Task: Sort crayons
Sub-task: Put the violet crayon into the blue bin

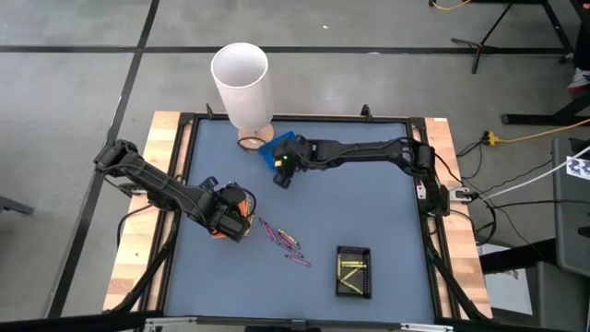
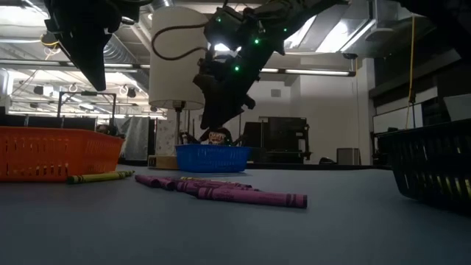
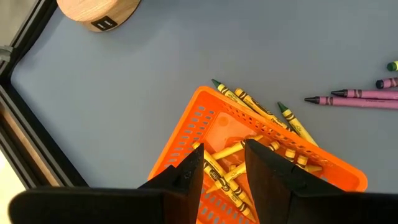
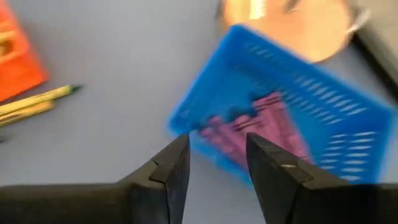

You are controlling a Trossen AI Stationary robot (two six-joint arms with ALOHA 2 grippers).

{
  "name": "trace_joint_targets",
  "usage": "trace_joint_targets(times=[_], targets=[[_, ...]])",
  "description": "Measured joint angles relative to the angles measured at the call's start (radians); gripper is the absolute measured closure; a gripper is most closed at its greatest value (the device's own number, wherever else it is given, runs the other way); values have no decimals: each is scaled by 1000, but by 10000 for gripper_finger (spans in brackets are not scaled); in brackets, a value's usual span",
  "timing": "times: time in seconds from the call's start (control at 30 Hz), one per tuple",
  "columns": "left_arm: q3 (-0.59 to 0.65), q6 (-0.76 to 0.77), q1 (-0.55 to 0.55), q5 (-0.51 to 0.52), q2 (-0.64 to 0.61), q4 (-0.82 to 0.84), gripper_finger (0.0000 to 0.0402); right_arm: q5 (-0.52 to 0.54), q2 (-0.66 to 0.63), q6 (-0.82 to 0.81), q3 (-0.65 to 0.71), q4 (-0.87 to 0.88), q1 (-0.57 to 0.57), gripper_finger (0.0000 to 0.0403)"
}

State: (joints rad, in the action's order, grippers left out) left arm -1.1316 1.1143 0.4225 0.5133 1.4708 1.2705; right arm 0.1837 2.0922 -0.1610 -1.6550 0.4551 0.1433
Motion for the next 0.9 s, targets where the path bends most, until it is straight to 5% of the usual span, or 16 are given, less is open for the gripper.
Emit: trace_joint_targets(times=[0.53, 0.9], targets=[[0, -325, 60, 2, 0, 1, 301, -40, -3, -167, 0, 80, -342, 246], [0, -505, 134, 144, 0, -185, 301, -35, -3, -335, 0, 156, -518, 246]])
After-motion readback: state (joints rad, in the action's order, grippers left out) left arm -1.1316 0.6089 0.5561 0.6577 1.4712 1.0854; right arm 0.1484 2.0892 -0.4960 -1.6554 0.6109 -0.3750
